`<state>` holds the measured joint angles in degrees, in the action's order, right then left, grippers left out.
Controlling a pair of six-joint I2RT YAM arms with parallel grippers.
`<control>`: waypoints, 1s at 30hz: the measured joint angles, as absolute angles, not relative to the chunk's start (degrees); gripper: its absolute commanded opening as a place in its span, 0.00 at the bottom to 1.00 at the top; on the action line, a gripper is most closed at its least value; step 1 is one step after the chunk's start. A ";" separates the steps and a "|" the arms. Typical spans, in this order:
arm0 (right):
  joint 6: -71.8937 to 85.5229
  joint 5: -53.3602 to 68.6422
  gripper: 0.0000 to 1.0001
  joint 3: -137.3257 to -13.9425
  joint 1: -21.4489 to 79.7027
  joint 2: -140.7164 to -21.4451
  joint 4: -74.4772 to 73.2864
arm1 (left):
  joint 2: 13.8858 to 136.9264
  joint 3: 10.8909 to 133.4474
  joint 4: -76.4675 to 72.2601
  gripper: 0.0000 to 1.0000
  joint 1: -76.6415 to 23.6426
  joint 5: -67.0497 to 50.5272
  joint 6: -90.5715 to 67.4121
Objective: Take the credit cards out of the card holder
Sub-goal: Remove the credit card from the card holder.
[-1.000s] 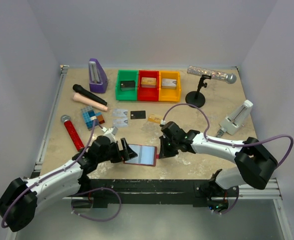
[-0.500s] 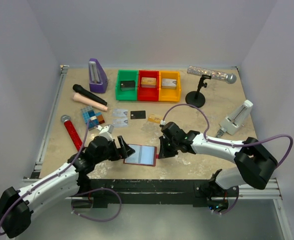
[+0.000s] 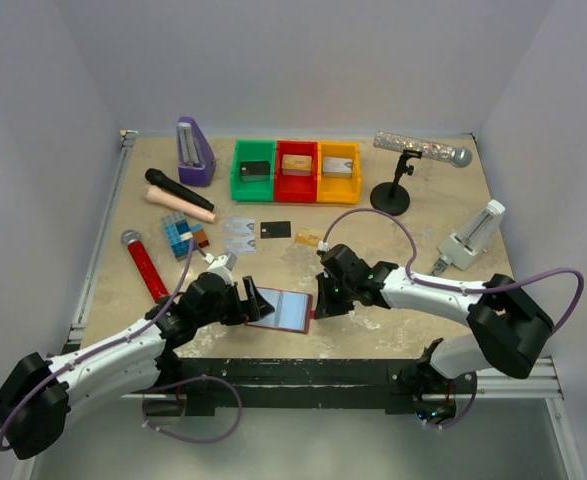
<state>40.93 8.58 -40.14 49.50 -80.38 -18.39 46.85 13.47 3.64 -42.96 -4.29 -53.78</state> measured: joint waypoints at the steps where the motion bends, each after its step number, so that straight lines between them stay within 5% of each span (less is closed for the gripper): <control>1: 40.93 8.58 0.00 -40.16 49.50 -80.42 -18.37 | 47.31 13.47 3.53 0.88 -43.07 -4.27 -53.78; 30: 40.93 9.21 0.00 -40.14 49.50 -82.04 -17.12 | 52.03 12.95 -7.49 0.85 -43.97 -10.02 -53.08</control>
<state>40.93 9.21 -40.14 49.50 -82.04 -17.12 52.03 12.95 -7.49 -43.97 -10.02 -53.08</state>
